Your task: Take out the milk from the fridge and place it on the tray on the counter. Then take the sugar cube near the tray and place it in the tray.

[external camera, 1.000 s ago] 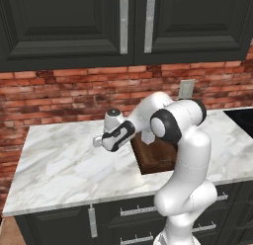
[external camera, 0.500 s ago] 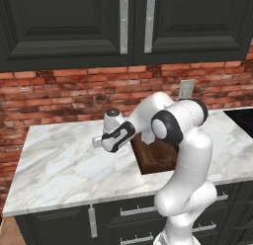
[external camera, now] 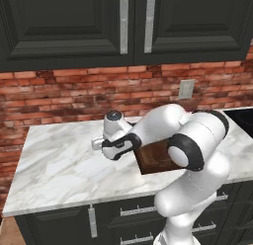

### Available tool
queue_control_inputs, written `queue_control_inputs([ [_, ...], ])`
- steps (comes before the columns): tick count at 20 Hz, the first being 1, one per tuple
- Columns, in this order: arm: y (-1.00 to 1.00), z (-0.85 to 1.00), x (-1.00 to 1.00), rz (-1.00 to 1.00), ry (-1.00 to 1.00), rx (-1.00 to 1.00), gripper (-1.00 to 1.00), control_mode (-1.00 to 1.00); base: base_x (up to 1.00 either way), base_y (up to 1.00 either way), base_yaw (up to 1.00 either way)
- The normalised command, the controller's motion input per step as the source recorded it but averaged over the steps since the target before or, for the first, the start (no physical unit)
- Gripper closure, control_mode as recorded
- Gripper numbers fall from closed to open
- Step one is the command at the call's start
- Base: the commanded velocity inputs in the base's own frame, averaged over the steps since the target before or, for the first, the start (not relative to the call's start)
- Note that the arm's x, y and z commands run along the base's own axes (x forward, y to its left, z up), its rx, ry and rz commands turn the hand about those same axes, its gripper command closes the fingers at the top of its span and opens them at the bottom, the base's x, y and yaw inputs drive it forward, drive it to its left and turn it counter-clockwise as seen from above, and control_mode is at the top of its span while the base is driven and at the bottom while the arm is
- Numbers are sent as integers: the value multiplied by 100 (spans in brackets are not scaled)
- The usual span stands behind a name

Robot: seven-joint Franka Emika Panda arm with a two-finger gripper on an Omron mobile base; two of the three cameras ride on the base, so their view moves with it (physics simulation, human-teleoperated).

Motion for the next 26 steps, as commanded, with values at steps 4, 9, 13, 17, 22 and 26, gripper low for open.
queue_control_inputs([
  [4, -11, 88, -59, -1, -7, 6, 100, -100, 0, 0, 0],
  [9, -48, 83, -45, -6, 0, 1, 100, -100, 0, 0, 0],
  [13, -86, 47, -43, -4, 0, 1, 100, -100, 0, 0, 0],
  [17, -86, 17, -42, -1, 0, 0, 100, -100, 0, 0, 0],
  [22, -86, 1, -16, 0, 0, 0, 100, -100, 0, 0, 0],
  [26, -77, 0, 1, 0, 0, 0, 100, -100, 0, 0, 0],
])
